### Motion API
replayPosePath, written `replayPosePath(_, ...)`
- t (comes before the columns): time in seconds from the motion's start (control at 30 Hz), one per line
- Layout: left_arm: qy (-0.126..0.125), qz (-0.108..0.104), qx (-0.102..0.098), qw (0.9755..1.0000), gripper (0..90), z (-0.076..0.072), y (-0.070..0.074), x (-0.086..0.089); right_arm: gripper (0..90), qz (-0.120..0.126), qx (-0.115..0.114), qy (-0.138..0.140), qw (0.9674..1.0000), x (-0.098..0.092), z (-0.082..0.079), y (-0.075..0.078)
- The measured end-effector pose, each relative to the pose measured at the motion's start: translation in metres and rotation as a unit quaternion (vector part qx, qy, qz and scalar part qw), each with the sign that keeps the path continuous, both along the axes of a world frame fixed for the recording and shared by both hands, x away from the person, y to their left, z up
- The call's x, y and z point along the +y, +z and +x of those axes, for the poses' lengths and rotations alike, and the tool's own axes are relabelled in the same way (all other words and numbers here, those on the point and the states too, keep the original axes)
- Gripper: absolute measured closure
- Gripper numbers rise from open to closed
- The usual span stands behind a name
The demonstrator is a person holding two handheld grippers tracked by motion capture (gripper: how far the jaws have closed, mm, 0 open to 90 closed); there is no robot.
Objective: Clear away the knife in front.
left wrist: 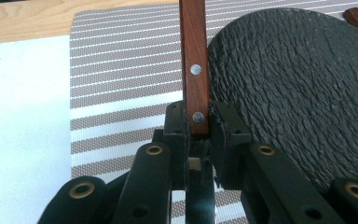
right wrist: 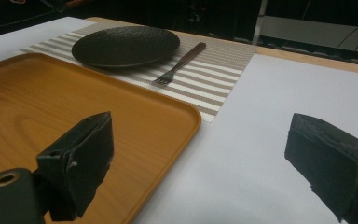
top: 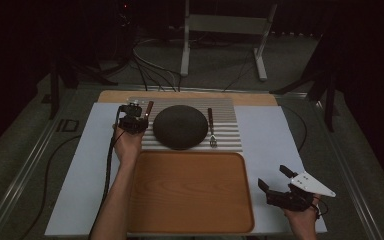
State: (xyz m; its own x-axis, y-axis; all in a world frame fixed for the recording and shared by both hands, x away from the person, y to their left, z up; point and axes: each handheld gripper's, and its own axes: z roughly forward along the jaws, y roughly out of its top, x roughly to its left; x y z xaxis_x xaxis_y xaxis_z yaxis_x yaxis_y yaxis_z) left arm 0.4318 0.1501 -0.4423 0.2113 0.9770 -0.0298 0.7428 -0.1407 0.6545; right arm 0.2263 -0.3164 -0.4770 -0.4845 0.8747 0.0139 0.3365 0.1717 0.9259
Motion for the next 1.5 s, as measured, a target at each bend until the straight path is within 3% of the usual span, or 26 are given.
replayPosePath(1.5, -0.021, 0.014, -0.028, 0.9993, 78.1, -0.059, 0.011, -0.02, 7.8, -0.002, 0.0, 0.002, 1.0, 0.001, -0.002, 0.0)
